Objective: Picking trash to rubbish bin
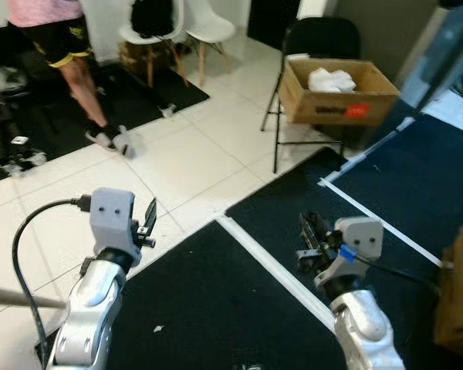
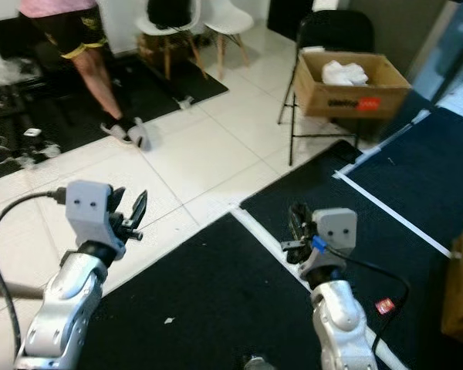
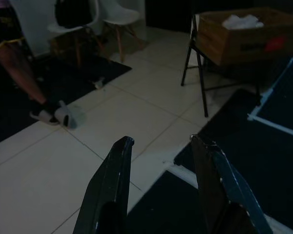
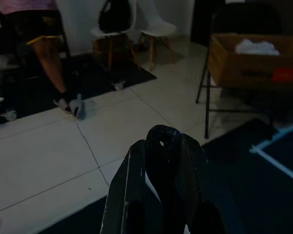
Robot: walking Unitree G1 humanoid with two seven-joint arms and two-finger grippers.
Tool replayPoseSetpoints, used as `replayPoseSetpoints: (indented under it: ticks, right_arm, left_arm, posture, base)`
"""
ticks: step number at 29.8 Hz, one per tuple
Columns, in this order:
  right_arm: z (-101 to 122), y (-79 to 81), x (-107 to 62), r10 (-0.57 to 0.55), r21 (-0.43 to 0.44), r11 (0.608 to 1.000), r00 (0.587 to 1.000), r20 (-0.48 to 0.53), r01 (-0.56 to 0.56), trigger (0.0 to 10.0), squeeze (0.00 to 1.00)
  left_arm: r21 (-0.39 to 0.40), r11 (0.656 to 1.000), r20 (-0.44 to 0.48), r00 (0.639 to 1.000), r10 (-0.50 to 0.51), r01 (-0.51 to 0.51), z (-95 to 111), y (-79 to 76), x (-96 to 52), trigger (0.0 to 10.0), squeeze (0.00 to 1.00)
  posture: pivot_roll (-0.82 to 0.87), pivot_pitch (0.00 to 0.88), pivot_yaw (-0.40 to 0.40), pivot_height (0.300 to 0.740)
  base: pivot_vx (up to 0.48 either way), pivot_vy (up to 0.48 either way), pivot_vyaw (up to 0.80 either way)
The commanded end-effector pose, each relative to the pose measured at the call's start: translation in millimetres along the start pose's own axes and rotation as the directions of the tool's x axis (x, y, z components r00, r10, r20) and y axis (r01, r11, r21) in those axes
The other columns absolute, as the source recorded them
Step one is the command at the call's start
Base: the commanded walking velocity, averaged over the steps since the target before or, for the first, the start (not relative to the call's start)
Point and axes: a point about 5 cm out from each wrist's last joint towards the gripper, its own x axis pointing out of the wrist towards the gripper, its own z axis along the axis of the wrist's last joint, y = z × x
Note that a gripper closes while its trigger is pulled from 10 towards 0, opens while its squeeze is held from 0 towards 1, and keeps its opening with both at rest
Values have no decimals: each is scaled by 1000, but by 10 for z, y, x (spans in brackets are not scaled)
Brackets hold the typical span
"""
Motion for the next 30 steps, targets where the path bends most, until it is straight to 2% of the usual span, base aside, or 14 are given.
replayPoseSetpoints:
  ticks: [1,30]
  right_arm:
    - [-5,-31,-21,-9,-1,1000,1000,-9,9,10000,0]
    - [11,-54,-9,-6,-3,1000,1000,-12,6,10000,0]
  left_arm:
    - [-5,1000,-8,1000,-4,4,-18,-20,-9,10000,0]
    - [-38,999,-14,1000,1,-2,-32,-47,-10,10000,0]
  posture:
    - [-11,148,15,740]
    - [-22,149,5,740]
  base:
    - [0,0,-531]
    - [0,0,-534]
